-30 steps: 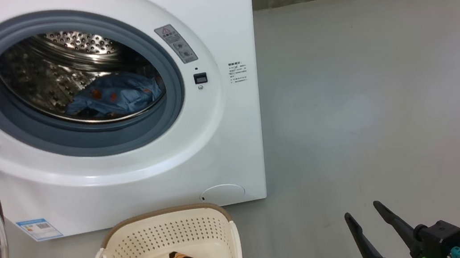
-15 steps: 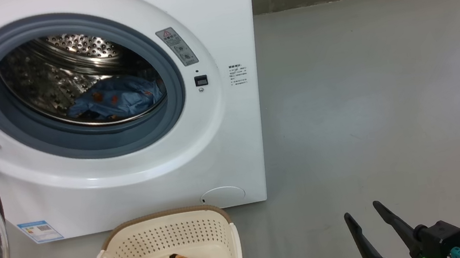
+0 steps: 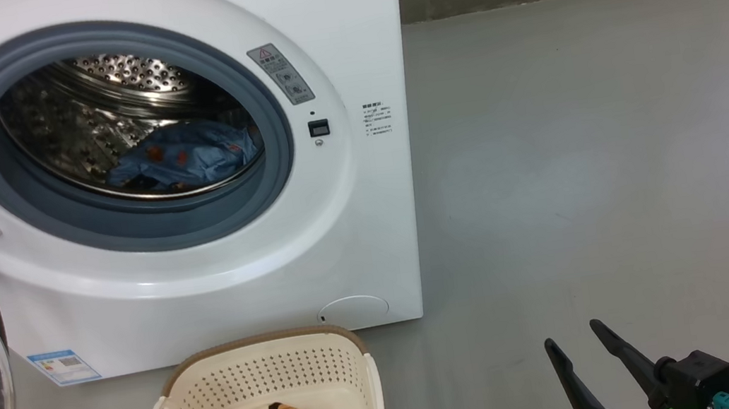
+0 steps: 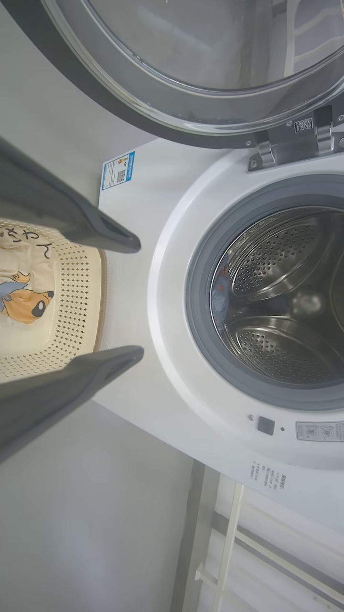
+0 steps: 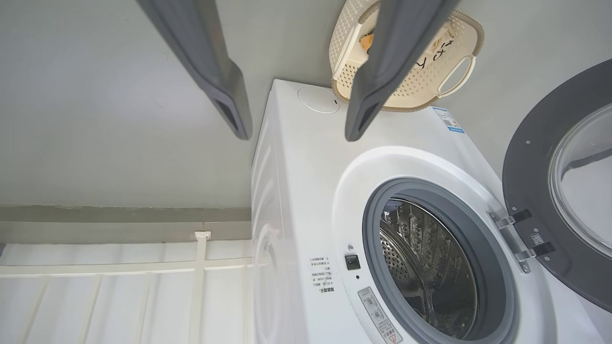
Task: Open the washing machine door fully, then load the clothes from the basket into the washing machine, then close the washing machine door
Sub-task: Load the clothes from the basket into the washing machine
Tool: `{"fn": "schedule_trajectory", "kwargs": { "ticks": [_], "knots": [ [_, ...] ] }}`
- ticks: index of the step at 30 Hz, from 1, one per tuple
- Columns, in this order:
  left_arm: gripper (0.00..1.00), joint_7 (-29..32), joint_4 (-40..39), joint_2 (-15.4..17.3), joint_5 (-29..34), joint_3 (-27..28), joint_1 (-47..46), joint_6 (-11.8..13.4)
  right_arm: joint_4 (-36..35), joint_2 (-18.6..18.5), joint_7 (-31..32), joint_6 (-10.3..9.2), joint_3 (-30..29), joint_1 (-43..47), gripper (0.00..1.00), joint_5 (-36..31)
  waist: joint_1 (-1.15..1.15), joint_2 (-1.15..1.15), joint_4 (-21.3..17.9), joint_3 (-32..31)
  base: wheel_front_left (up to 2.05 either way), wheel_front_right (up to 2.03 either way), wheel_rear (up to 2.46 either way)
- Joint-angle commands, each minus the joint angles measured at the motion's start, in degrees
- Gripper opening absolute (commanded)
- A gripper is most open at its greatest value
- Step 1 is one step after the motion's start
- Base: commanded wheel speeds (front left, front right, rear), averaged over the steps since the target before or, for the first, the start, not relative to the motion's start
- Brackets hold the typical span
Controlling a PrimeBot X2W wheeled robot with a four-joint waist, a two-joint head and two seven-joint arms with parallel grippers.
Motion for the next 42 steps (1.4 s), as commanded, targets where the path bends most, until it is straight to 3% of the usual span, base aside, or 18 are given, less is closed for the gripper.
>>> {"fn": "schedule_trajectory", "kwargs": {
  "ticks": [1, 24, 30, 42],
  "knots": [
    [1.0, -0.37, -1.0, 0.21, 0.8, 2.3, -1.79, -0.24, -1.23, -0.08, -0.31, 0.09, 1.51, -0.64, 1.0, 0.59, 0.0, 0.0, -0.02, 0.06, 0.0, 0.0, 0.0],
    [1.0, -0.37, 1.21, -0.85, 2.12, 2.49, -3.47, -1.82, -1.53, -0.08, -0.34, 0.09, 1.34, -1.72, 1.0, -0.06, 0.0, 0.0, -0.87, 4.62, 0.0, 0.0, 0.0],
    [1.0, -0.08, 5.29, -0.4, 3.41, 0.58, -6.57, -3.1, -2.83, -0.08, 0.56, 0.09, 0.58, -3.02, 1.0, -1.62, 0.0, 0.0, -1.03, 9.78, 0.0, 0.0, 0.0],
    [1.0, 3.27, 21.79, 2.93, 4.64, -3.43, -20.79, -7.76, -6.73, -0.95, 1.72, 0.09, -0.3, -6.74, 1.0, -3.77, 0.0, 0.0, -2.94, 23.77, 0.0, 0.0, 0.0]
  ]
}}
